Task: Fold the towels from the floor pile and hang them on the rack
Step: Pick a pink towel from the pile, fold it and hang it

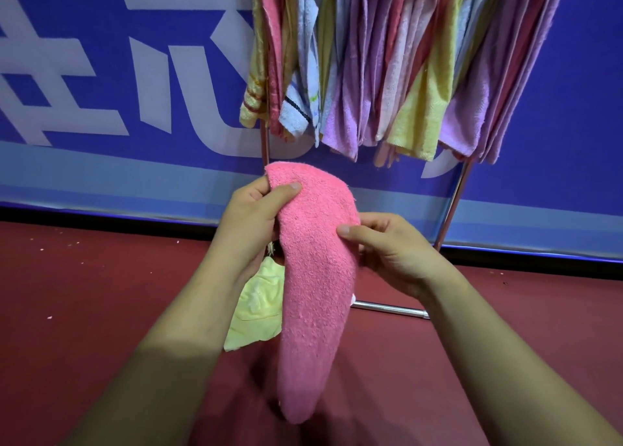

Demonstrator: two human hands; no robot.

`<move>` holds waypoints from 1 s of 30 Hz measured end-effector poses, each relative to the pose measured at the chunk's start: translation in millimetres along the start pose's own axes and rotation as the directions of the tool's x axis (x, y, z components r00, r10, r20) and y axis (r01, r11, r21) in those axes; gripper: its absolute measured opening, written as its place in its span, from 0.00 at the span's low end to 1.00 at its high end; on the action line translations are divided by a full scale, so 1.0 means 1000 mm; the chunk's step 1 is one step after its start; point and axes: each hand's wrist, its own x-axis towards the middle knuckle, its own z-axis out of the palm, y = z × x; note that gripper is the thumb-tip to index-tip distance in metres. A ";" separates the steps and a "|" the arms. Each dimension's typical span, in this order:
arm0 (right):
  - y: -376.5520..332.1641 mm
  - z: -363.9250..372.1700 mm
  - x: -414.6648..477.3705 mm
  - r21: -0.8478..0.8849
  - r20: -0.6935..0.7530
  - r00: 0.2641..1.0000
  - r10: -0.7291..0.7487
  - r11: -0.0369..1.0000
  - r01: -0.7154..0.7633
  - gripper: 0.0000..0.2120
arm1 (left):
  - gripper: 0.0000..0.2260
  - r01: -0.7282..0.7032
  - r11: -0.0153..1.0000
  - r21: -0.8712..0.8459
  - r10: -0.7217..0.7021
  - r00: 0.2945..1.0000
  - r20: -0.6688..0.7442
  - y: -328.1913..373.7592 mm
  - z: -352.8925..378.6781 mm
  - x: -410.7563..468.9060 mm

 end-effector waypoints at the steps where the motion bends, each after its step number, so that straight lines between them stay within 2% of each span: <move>1: 0.001 0.002 0.001 0.011 -0.025 1.000 -0.014 1.000 0.015 0.12 | 0.07 0.022 0.999 -0.037 -0.023 0.999 -0.030 -0.001 -0.001 0.001; 2: 0.001 0.004 0.002 0.022 -0.054 0.998 -0.029 0.999 0.030 0.11 | 0.06 0.042 0.995 -0.085 -0.046 0.998 -0.045 -0.001 0.000 0.002; 4: 0.000 0.008 0.003 0.049 -0.080 0.995 -0.060 0.997 0.064 0.11 | 0.08 0.084 0.981 -0.176 -0.083 0.996 0.010 0.000 0.001 0.001; 7: -0.002 0.010 0.004 0.071 -0.127 0.987 -0.097 0.992 0.107 0.16 | 0.19 0.147 0.977 -0.156 -0.113 0.971 0.209 0.000 0.001 -0.006; 9: -0.006 0.009 0.006 0.092 -0.178 0.979 -0.101 0.989 0.119 0.14 | 0.17 0.146 0.988 0.056 -0.156 0.938 0.309 -0.004 -0.003 -0.008; 11: -0.009 0.006 0.006 0.099 -0.229 0.968 -0.103 0.987 0.129 0.13 | 0.16 0.091 0.941 0.326 -0.211 0.911 0.353 -0.011 -0.009 -0.009; 13: -0.010 0.005 0.004 0.071 -0.255 0.960 -0.118 0.988 0.140 0.12 | 0.13 0.051 0.905 0.422 -0.211 0.916 0.342 -0.019 -0.010 -0.008; 15: -0.011 0.005 0.004 0.064 -0.274 0.954 -0.121 0.988 0.144 0.15 | 0.08 0.063 0.921 0.385 -0.190 0.934 0.302 -0.023 -0.008 -0.009; 18: -0.012 0.002 0.005 0.029 -0.324 0.936 -0.139 0.987 0.157 0.06 | 0.08 0.083 0.938 0.336 -0.178 0.948 0.263 -0.027 -0.004 -0.009; 24: -0.012 -0.002 0.005 -0.007 -0.328 0.925 -0.193 0.979 0.202 0.02 | 0.08 0.069 0.974 0.215 -0.122 0.963 0.240 -0.029 0.005 -0.014; 30: -0.014 -0.008 0.006 -0.235 -0.396 0.846 -0.356 0.930 0.282 0.02 | 0.11 -0.014 0.983 0.185 -0.038 0.961 0.273 -0.022 0.005 -0.013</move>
